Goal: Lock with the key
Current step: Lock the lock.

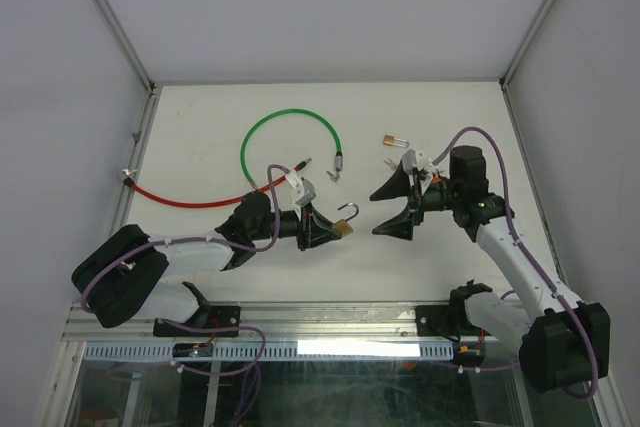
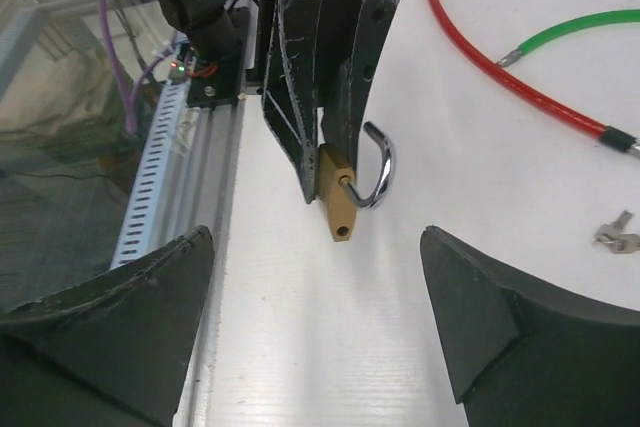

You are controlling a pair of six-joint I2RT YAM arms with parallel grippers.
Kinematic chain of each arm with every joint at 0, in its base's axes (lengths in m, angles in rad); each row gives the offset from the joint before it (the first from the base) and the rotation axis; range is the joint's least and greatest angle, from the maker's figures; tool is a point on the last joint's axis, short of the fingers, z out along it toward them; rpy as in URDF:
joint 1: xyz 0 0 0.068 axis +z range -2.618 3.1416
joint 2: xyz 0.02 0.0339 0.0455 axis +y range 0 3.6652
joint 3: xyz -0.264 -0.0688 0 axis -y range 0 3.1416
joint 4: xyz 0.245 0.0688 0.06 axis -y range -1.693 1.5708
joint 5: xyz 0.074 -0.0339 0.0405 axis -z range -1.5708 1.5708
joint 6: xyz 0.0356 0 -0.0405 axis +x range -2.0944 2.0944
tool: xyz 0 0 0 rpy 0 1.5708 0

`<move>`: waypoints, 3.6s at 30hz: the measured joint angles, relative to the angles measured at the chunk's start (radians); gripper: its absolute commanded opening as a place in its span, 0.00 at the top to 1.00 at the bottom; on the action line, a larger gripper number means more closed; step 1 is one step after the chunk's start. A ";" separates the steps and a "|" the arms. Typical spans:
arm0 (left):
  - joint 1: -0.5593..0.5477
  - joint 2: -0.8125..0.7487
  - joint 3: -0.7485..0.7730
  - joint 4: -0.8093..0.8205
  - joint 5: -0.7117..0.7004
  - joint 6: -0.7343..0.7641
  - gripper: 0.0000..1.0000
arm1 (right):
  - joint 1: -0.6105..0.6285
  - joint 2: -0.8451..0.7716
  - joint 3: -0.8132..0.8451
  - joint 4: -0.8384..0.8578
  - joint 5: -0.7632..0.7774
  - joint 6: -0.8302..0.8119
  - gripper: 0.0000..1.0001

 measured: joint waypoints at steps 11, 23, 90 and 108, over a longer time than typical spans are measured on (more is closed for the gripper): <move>0.026 0.169 0.066 -0.015 0.113 -0.124 1.00 | -0.032 -0.060 0.002 -0.148 0.015 -0.302 0.01; 0.023 0.204 0.105 -0.045 0.113 -0.173 1.00 | -0.051 -0.083 0.004 -0.448 -0.014 -0.785 0.01; -0.029 0.223 0.129 0.041 0.332 -0.261 1.00 | 0.084 -0.006 -0.040 -0.479 0.163 -1.013 0.67; -0.050 0.091 0.034 0.122 0.220 -0.147 1.00 | 0.109 0.042 -0.029 -0.401 0.007 -0.681 0.81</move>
